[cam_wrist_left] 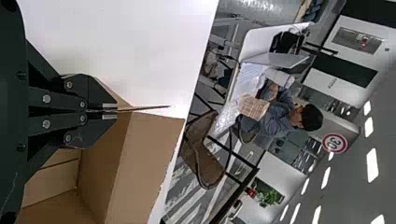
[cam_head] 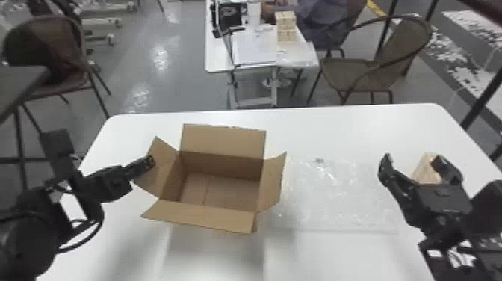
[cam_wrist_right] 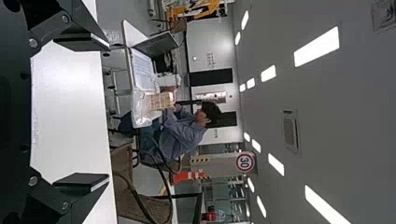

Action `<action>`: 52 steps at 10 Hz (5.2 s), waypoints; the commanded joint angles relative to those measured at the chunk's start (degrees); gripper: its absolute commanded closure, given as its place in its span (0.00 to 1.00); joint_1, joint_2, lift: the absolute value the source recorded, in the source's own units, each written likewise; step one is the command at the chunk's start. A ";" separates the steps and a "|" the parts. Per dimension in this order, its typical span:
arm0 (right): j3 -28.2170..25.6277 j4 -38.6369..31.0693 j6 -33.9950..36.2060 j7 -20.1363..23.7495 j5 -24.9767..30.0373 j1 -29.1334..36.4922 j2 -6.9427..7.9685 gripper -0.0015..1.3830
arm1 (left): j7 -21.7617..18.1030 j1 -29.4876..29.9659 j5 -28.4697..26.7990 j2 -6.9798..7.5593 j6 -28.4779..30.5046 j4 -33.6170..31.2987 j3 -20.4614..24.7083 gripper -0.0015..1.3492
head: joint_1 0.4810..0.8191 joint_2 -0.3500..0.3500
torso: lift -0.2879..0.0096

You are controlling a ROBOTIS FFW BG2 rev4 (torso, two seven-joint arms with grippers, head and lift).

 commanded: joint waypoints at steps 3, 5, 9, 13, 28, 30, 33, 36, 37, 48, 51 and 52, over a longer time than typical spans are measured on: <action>0.00 0.26 -0.79 0.14 -0.24 -0.05 -0.16 0.21 | 3.08 1.23 -0.01 -2.80 -1.64 -3.36 0.97 0.90 | 0.63 0.62 | 0.63; 0.00 0.26 -0.97 0.14 -0.33 -0.05 -0.16 0.21 | 6.69 2.29 -1.85 -4.03 5.39 -7.76 1.32 0.90 | 0.63 0.63 | 0.63; 0.00 0.00 -1.67 0.14 -0.50 -0.22 -0.25 0.21 | 35.96 11.69 19.33 -5.58 5.74 -15.31 3.43 0.90 | 0.63 0.67 | 0.63; 0.00 -0.27 -1.58 0.14 -1.12 -0.14 -1.04 0.21 | 51.25 22.15 20.82 -5.58 -24.93 -15.58 -12.21 0.90 | 0.63 0.67 | 0.63; -0.35 -12.57 49.83 -4.61 -1.03 -21.49 -2.44 0.21 | 65.57 29.62 18.62 -5.58 -45.59 -15.49 -21.97 0.90 | 0.63 0.65 | 0.63; 0.26 -11.78 61.70 -10.41 -6.74 -28.00 -2.36 0.21 | 65.66 28.74 18.10 -5.58 -44.36 -15.31 -22.23 0.90 | 0.63 0.64 | 0.63; 1.76 -6.24 76.90 -25.79 -20.36 -37.14 -2.44 0.20 | 65.66 28.65 17.66 -5.58 -44.18 -15.23 -22.23 0.90 | 0.63 0.66 | 0.63; -2.73 5.53 81.04 -56.55 -56.84 -42.15 -4.11 0.20 | 66.01 27.60 17.22 -4.47 -43.39 -15.23 -22.85 0.90 | 0.63 0.67 | 0.63; -2.99 10.19 81.04 -65.08 -66.33 -43.38 -6.22 0.21 | 66.10 27.60 17.13 -4.38 -43.21 -15.23 -22.93 0.90 | 0.63 0.68 | 0.63; -1.58 49.83 82.00 -62.53 -73.36 -56.74 -8.68 0.20 | 66.89 25.75 17.04 -2.62 -43.39 -14.00 -24.78 0.90 | 0.63 0.69 | 0.63; -0.62 58.09 81.74 -56.55 -64.49 -60.52 -7.19 0.21 | 66.89 24.96 17.04 -2.53 -43.48 -13.47 -25.31 0.90 | 0.63 0.69 | 0.63; 1.76 61.43 81.65 -53.13 -63.61 -62.63 -7.80 0.21 | 66.89 24.52 17.04 -2.36 -43.57 -13.29 -25.57 0.90 | 0.63 0.70 | 0.63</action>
